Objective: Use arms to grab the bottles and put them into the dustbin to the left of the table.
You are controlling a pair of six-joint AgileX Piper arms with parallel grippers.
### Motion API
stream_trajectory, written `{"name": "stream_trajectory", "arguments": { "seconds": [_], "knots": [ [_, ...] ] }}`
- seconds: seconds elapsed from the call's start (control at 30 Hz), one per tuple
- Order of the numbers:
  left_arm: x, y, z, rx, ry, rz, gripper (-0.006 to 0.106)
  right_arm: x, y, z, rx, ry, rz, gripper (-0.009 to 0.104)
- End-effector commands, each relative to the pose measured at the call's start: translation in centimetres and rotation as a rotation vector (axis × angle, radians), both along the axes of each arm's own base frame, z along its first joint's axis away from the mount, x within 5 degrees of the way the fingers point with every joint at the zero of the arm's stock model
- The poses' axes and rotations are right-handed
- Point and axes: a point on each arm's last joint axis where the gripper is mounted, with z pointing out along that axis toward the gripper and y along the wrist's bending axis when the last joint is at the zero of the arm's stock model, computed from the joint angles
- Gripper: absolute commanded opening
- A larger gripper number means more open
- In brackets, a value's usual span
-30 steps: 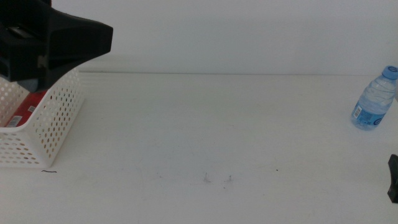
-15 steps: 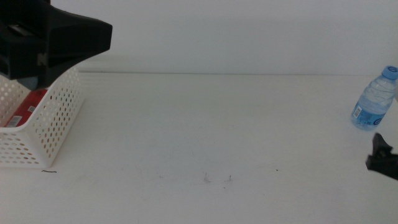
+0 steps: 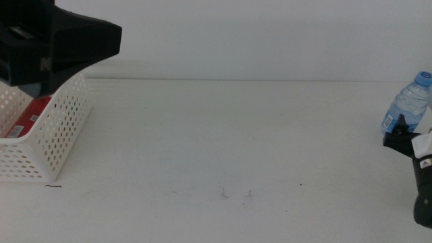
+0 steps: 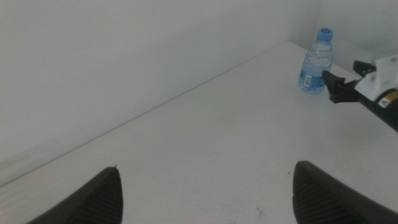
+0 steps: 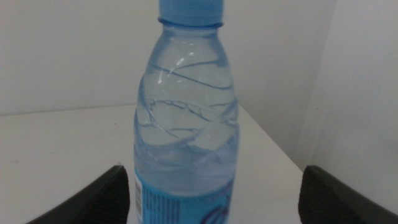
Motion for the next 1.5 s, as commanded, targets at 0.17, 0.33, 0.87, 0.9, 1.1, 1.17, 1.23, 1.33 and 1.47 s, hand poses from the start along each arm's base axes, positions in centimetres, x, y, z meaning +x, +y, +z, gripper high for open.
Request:
{"name": "stream_trajectory", "arguments": {
  "seconds": [0.17, 0.33, 0.87, 0.9, 1.1, 1.17, 1.23, 1.33, 1.47],
  "knots": [
    [-0.2, 0.1, 0.4, -0.016, -0.014, 0.003, 0.094, 2.7, -0.3, -1.7, -0.011, 0.0, -0.018, 0.088],
    [-0.2, 0.1, 0.4, -0.017, -0.016, 0.003, 0.094, 4.7, -0.2, -3.2, 0.02, 0.052, -0.02, 0.088],
    [-0.1, 0.1, 0.6, -0.028, -0.034, 0.005, 0.094, 9.6, -0.5, -4.4, -0.069, 0.129, -0.057, 0.032],
    [-0.1, 0.1, 0.6, -0.028, -0.034, 0.005, 0.094, 9.6, -0.3, -4.4, -0.074, 0.13, -0.049, 0.007],
    [0.0, 0.0, 0.8, -0.043, -0.056, 0.007, 0.094, 10.2, 5.9, -1.4, -0.085, 0.086, 0.171, -0.003],
    [0.0, 0.0, 0.8, -0.046, -0.059, 0.007, 0.094, 10.9, 9.2, -0.3, -0.08, 0.063, 0.3, -0.003],
    [0.0, 0.0, 0.9, -0.047, -0.061, 0.008, 0.094, 11.7, 12.8, 0.5, -0.038, 0.059, 0.421, -0.003],
    [0.0, 0.0, 0.8, -0.045, -0.062, 0.009, 0.094, 12.9, 18.2, 0.6, 0.008, 0.078, 0.585, -0.003],
    [0.0, 0.0, 0.8, -0.045, -0.062, 0.009, 0.094, 13.9, 24.3, 0.6, 0.011, 0.051, 0.714, -0.003]
  ]
}}
